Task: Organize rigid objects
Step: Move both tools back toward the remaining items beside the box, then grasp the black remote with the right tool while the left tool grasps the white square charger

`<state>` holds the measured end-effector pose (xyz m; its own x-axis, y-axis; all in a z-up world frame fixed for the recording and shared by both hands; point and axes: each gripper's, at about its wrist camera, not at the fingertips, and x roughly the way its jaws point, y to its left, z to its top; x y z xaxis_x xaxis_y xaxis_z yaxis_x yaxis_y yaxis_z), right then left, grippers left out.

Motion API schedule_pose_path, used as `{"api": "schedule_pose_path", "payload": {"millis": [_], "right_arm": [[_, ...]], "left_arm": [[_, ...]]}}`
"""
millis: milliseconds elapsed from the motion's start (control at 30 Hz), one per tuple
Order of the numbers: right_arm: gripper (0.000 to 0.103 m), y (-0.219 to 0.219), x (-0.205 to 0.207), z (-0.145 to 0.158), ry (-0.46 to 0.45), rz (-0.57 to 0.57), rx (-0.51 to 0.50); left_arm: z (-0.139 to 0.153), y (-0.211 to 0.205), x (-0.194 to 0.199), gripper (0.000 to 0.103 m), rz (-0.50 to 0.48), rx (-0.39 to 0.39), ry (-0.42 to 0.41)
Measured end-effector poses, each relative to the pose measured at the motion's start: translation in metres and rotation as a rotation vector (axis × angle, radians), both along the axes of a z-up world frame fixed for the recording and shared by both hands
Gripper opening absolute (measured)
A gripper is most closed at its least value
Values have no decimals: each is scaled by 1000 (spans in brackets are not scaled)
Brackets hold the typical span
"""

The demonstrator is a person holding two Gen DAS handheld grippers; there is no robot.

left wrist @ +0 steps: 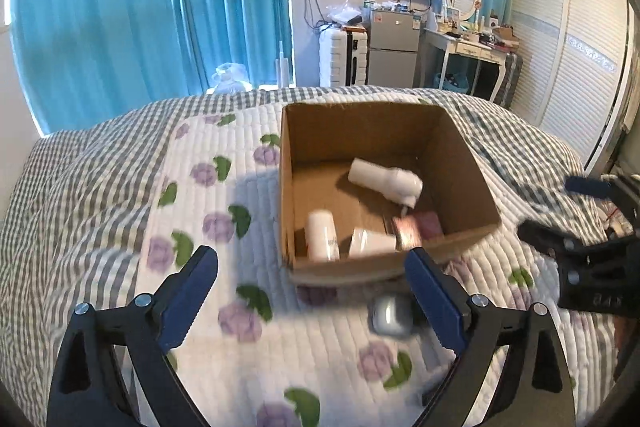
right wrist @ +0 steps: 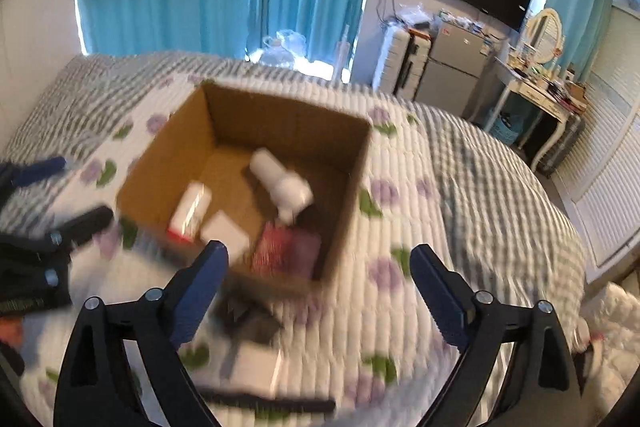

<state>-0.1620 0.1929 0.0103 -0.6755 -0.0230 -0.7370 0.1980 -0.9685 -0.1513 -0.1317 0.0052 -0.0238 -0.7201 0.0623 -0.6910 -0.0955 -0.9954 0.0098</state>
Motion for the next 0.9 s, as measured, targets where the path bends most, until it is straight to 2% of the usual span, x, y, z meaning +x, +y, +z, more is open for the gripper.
{"api": "schedule_pose_path", "payload": {"millis": [100,233,333,500,633,900], "right_arm": [[93,11,32,-20,-90,-64,-5],[93,27,61,-65,-264,-175,-122],[93,27,68,-96,-337,-234,-176],[93,26,58,-125,-389,-330,-240],[93,26,45,-138,-429,-398,-290],[95,7,41,-159,-447,-426,-214]], "left_arm": [[-12,-2,14,97,9,8,-26],[-35,-1,32,97,47,-8,-32],[-51,0,39,97,68,-12,-35],[-75,-2,43,97,71,-44,-60],[-81,-5,45,97,64,-26,-66],[-84,-2,51,97,1,-9,-73]]}}
